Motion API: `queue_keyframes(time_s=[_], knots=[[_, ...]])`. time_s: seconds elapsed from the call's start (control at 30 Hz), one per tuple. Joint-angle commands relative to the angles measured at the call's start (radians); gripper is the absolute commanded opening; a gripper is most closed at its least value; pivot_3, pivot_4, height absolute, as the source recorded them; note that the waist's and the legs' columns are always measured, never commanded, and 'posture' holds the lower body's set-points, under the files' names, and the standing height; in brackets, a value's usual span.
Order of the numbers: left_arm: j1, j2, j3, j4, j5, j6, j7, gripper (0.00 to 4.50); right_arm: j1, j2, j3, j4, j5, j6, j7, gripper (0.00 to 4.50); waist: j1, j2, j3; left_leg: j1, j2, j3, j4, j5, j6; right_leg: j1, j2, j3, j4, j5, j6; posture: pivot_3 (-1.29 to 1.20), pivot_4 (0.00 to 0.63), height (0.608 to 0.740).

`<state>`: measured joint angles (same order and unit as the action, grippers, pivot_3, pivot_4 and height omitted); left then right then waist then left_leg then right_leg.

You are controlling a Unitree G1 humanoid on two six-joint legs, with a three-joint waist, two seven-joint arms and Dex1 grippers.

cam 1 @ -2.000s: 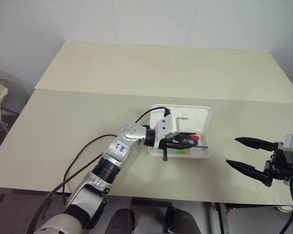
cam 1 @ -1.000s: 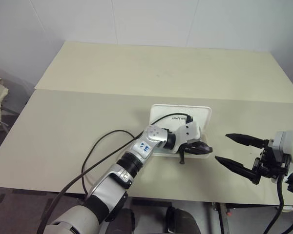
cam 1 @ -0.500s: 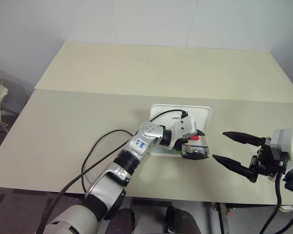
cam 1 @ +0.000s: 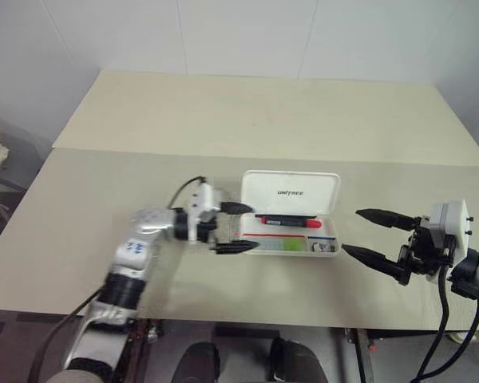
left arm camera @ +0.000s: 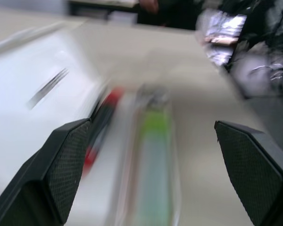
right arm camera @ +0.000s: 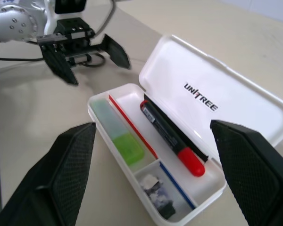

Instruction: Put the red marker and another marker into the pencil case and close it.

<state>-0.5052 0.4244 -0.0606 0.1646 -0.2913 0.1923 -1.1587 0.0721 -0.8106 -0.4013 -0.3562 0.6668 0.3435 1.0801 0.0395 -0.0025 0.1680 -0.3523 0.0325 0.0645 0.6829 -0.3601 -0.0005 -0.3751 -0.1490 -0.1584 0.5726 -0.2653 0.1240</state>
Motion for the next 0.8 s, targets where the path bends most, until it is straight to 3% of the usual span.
queue_keyframes(time_s=[0.03, 0.2, 0.37, 0.6, 0.8], knots=[[0.006, 0.041, 0.089, 0.016, -0.021, -0.07, 0.041, 3.54, -0.033, -0.034, -0.022, 0.068, -0.019, -0.058, 0.061, 4.11, 0.005, 0.0, 0.0, 0.0, 0.0, 0.0, 0.0, 0.0, 0.0, 0.0, 0.0, 0.0, 0.0, 0.0, 0.0, 0.0, 0.15, 0.74], [0.007, 0.094, 0.174, 0.119, 0.002, -0.143, 0.116, 1.78, -0.084, -0.076, -0.031, 0.215, -0.06, -0.13, 0.145, 4.11, 0.008, 0.0, 0.0, 0.0, 0.0, 0.001, -0.001, 0.0, 0.0, 0.0, 0.0, -0.001, 0.0, 0.0, 0.0, 0.0, 0.15, 0.74], [-0.013, 0.071, 0.165, 0.152, 0.028, -0.18, 0.198, 0.03, -0.137, -0.104, -0.037, 0.337, -0.085, -0.184, 0.189, 4.11, 0.01, 0.0, 0.0, 0.0, -0.001, 0.002, -0.001, 0.0, 0.0, 0.0, -0.001, 0.0, 0.0, 0.0, 0.0, 0.0, 0.15, 0.74], [-0.105, -0.035, 0.094, 0.215, 0.061, -0.193, 0.261, 0.03, -0.172, -0.148, -0.048, 0.463, -0.108, -0.237, 0.249, 4.11, 0.012, -0.001, 0.0, 0.0, -0.001, 0.003, 0.0, 0.0, 0.0, 0.0, 0.0, -0.001, 0.0, 0.0, 0.0, 0.0, 0.15, 0.74], [-0.244, -0.124, 0.04, 0.397, 0.123, -0.189, 0.336, 0.03, -0.166, -0.147, -0.044, 0.476, -0.114, -0.252, 0.255, 4.11, 0.009, -0.001, 0.0, 0.0, -0.001, 0.004, 0.0, 0.001, 0.0, 0.0, 0.0, -0.001, 0.0, 0.0, 0.001, 0.0, 0.15, 0.74]])
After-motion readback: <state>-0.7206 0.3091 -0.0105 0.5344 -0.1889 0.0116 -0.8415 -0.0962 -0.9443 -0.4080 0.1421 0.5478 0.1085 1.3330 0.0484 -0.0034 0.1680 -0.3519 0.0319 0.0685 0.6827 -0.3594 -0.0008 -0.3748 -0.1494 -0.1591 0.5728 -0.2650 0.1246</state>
